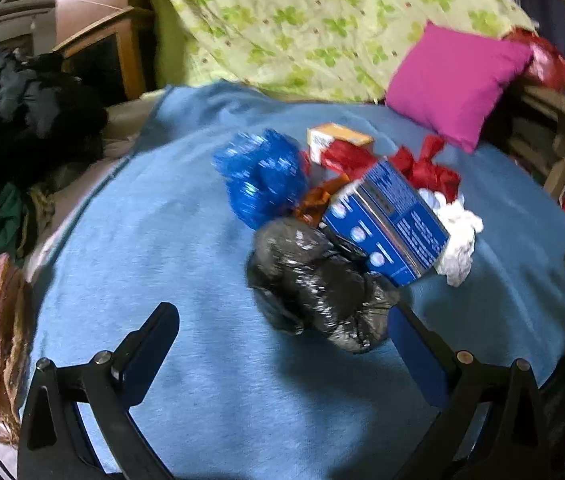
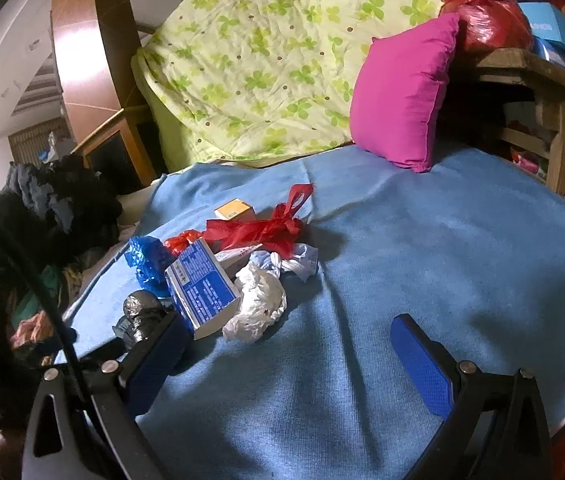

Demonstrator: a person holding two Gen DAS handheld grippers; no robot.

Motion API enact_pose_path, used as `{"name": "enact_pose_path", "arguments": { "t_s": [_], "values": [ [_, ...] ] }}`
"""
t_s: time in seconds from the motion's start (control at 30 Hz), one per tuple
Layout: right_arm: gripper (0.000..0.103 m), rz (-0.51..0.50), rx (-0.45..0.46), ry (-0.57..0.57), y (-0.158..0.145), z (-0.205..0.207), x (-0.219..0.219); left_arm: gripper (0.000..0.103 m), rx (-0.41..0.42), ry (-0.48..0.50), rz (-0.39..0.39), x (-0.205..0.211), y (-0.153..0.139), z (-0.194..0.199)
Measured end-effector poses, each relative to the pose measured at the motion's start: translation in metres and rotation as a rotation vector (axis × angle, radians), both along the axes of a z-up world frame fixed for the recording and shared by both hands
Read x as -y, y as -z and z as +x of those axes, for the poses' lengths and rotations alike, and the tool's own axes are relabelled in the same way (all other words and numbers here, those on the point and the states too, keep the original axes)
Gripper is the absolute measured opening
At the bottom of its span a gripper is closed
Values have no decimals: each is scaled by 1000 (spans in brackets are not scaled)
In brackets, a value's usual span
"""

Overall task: Collect trash
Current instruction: 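Grasp the black plastic bag with the left tool while the right tool approaches the blue box, then grasp the blue-and-white medicine box with the right tool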

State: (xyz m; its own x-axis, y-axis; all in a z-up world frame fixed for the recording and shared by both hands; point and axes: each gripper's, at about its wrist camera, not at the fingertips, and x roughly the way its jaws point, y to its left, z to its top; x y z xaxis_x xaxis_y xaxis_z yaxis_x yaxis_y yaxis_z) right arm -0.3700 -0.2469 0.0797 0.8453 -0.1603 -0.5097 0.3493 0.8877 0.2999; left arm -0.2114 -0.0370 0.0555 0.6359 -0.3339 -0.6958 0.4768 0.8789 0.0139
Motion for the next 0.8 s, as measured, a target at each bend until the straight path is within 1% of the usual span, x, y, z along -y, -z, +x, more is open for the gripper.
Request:
{"name": "enact_pose_path", "arguments": {
  "t_s": [0.1,0.23,0.3,0.33,0.37,0.4,0.43,0.47,0.53,0.63,0.7,0.8],
  "values": [
    [103,21,4,-1,1,-1,3,103,-30,15,29,16,5,10],
    [103,37,10,4,1,-3,5,103,-38,1,28,30,8,20],
    [103,40,7,6,1,-2,5,103,-47,-4,59,36,15,26],
    [103,36,5,5,1,-2,4,96,-51,-3,71,38,18,28],
    [103,32,2,5,2,-1,3,83,-68,14,71,39,22,29],
    [103,24,-2,4,2,-1,2,50,-114,32,62,40,27,32],
    [103,14,-5,3,2,0,0,43,-142,35,52,38,29,34],
    [103,6,-10,2,2,1,-1,42,-147,31,31,35,29,34],
    [103,-18,-25,-3,3,3,-6,39,-133,25,21,29,26,30],
    [103,-40,-52,-18,4,7,-10,38,-89,12,-14,16,15,21],
    [103,-37,-75,-30,5,12,-11,38,-58,-20,-48,4,6,20],
    [103,-30,-103,-52,6,21,-11,38,-36,-83,-91,-11,-2,25]
  ]
}}
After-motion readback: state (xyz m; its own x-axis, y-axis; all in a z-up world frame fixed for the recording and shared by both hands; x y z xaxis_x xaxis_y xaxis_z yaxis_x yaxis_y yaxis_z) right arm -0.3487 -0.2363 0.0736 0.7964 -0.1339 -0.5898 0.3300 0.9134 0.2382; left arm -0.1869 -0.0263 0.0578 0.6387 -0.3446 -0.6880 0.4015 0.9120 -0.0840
